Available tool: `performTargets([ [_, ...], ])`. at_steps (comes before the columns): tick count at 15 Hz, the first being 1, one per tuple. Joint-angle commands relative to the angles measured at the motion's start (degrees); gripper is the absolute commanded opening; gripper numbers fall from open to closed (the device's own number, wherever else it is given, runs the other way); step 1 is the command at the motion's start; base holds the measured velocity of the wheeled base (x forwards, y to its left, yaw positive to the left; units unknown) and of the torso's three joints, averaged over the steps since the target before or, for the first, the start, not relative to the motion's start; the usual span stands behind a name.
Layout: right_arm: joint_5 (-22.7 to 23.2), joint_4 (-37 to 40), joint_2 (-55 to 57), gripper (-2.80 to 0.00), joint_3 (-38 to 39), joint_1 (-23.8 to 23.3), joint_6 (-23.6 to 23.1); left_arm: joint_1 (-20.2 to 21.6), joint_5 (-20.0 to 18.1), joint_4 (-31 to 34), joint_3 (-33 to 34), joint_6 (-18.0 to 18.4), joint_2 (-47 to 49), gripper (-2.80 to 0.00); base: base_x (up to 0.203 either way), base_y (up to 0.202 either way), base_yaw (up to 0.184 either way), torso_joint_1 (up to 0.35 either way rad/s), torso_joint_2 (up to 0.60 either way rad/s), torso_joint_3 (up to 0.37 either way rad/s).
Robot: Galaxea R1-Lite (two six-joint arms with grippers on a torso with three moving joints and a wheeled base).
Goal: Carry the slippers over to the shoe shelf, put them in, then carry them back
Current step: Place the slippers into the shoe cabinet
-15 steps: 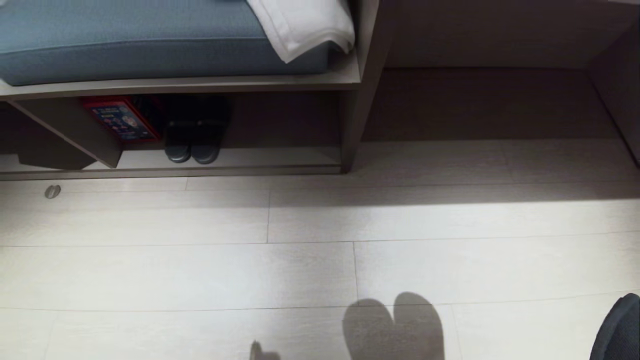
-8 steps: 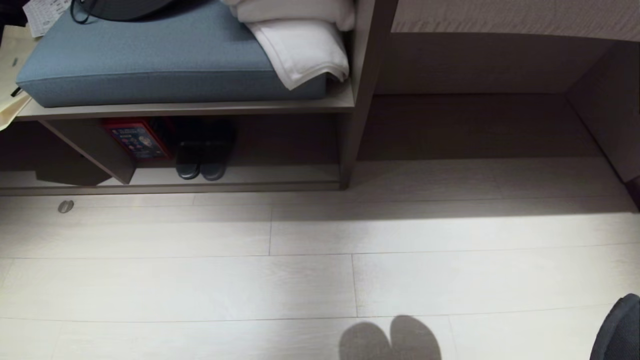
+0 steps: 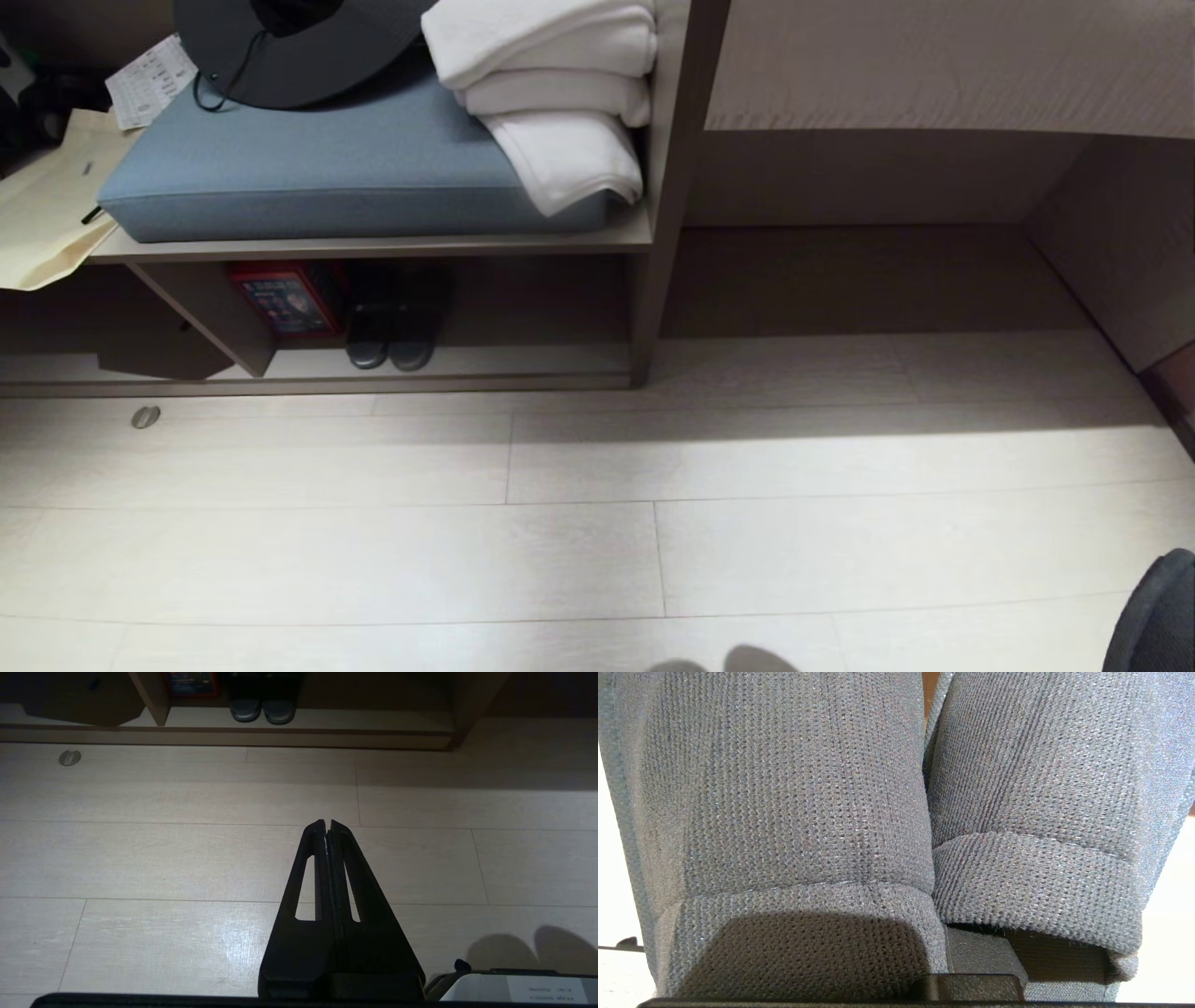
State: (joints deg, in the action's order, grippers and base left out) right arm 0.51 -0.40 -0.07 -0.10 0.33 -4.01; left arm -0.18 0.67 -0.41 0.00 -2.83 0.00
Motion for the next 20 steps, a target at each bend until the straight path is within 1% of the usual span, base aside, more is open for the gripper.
performTargets([
  [1, 0.0, 0.0, 0.1, -2.8, 0.0, 0.0, 0.0, 0.0, 0.0, -0.1, 0.1, -0.1, 0.0, -2.8, 0.0, 0.0, 0.0, 0.002, 0.0, 0.198],
  [20, 0.0, 0.0, 0.1, -2.8, 0.0, 0.0, 0.8, 0.0, 0.0, 0.0, 0.0, -0.2, 0.1, -2.8, 0.0, 0.0, 0.0, 0.003, 0.0, 0.203],
])
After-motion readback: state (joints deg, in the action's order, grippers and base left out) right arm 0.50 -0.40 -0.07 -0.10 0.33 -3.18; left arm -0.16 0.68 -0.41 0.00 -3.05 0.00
